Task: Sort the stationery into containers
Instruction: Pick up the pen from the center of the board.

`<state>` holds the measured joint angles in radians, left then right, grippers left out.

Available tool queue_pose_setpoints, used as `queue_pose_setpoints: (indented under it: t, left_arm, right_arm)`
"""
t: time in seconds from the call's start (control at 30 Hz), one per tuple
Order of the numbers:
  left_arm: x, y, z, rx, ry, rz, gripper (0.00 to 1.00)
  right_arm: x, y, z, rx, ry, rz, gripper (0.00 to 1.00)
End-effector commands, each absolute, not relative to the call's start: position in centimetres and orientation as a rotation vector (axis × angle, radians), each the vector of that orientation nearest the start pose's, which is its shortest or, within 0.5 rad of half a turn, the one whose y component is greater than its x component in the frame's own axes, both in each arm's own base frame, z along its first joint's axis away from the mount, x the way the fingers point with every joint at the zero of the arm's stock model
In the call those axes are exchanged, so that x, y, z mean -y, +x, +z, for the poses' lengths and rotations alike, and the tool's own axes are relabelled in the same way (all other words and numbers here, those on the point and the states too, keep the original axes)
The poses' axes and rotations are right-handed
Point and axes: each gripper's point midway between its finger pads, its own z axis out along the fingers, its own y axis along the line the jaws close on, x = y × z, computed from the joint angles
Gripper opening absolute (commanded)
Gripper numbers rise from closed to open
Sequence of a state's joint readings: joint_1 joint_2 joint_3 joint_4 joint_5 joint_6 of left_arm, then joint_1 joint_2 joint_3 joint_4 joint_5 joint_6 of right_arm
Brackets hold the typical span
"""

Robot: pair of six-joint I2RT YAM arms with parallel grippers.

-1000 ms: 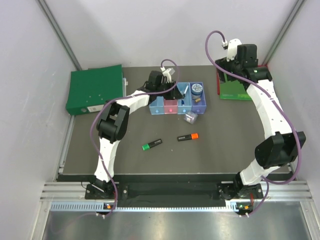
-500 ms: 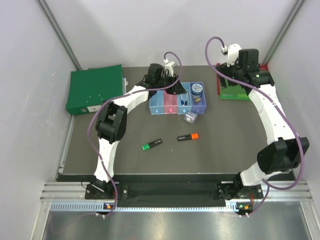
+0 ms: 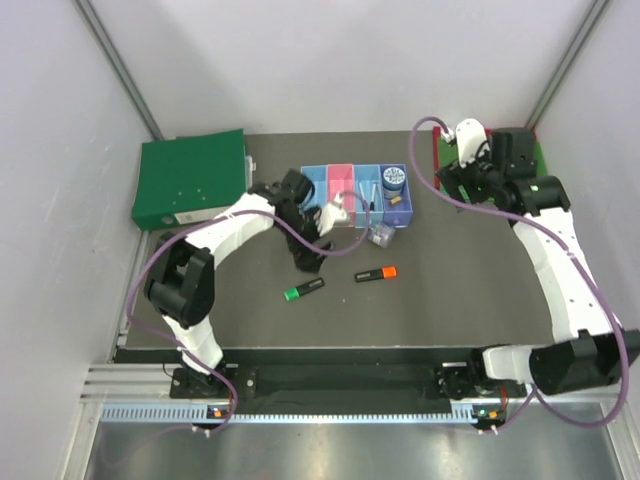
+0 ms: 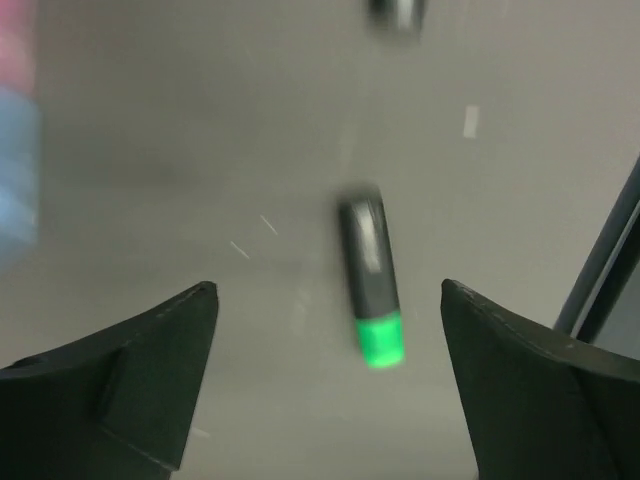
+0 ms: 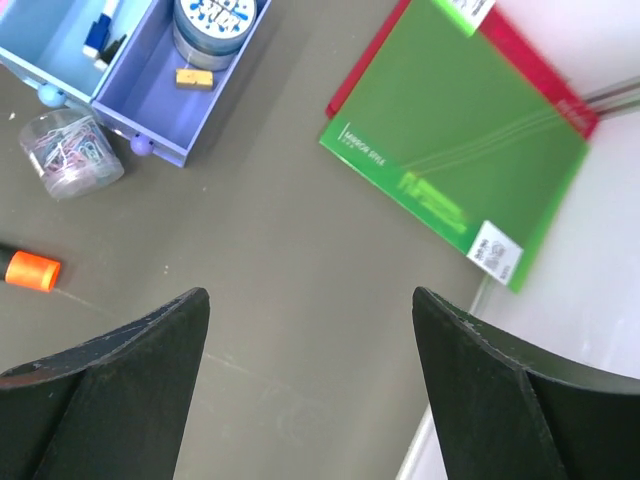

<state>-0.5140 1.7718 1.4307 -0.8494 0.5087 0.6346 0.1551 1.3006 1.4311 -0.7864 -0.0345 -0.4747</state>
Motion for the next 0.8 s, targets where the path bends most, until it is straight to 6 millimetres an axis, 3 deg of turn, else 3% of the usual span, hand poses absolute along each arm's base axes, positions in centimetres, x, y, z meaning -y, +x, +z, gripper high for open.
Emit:
queue_pose_setpoints:
  t: [0.0,0.2,0.43,0.6,0.77]
  left_arm:
    - [17.8,25.1,5.8,-2.41,1.761,-0.446,0.99]
    - [17.4,24.4,4.2,-2.47,1.72,-0.338,0.99]
    - [17.4,23.8,3.0,-2.504,1.71,-0.29,0.99]
    - [18.0,23.2,2.4,-2.532,1.697,-0.327,0.99]
    - [18.6,23.1,1.7,-2.513,1.701,-0.345,0.98]
  right_arm:
    - [-4.5,33.1,30.0,-2.036,-0.772,-0.137,0.82]
    - [-5.3,29.7,27.3,-2.071,-0.901,-0.104,0.82]
    - [-7.0,26.6,20.9,-2.073,-1.195,-0.14,0.8]
    - [-8.1,26.1,18.4,-2.041,-1.349,-0.137,0.78]
    - [-8.8,27.5,17.4,-2.019,-1.39,-0.158,0.78]
